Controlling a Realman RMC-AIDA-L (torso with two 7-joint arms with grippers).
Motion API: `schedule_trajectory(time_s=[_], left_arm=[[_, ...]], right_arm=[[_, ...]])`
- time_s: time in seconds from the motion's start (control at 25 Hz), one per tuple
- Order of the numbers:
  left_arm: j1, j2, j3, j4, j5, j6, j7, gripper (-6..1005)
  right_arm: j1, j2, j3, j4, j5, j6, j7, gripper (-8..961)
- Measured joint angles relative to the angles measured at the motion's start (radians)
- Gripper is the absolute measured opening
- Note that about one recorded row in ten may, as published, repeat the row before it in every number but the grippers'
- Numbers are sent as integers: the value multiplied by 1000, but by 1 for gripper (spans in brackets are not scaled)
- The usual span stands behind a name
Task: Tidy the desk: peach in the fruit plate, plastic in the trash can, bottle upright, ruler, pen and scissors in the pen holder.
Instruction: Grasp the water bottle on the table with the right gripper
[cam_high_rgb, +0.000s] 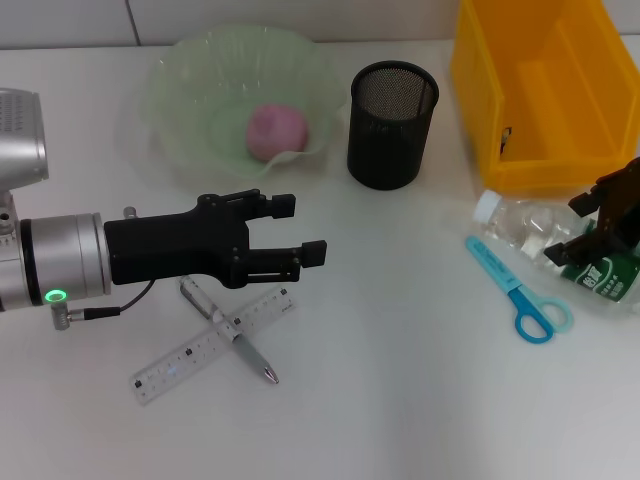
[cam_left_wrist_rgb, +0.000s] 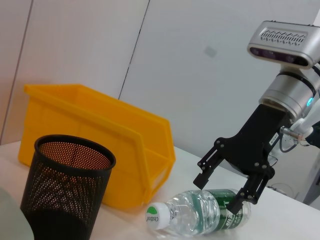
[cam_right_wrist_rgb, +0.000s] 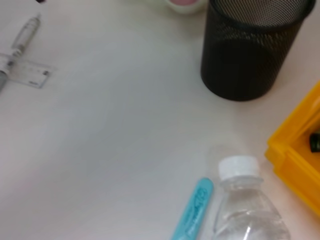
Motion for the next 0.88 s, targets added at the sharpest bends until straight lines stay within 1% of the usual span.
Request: schedule_trajectory(time_s=[0.36, 0.88], left_arm=[[0, 0, 1, 0, 0, 0, 1, 847], [0, 0, 1, -2, -1, -2, 1, 847]], right_arm=[[11, 0, -34, 64, -33, 66, 12, 777], [35, -1, -48, 127, -43, 91, 12, 779]])
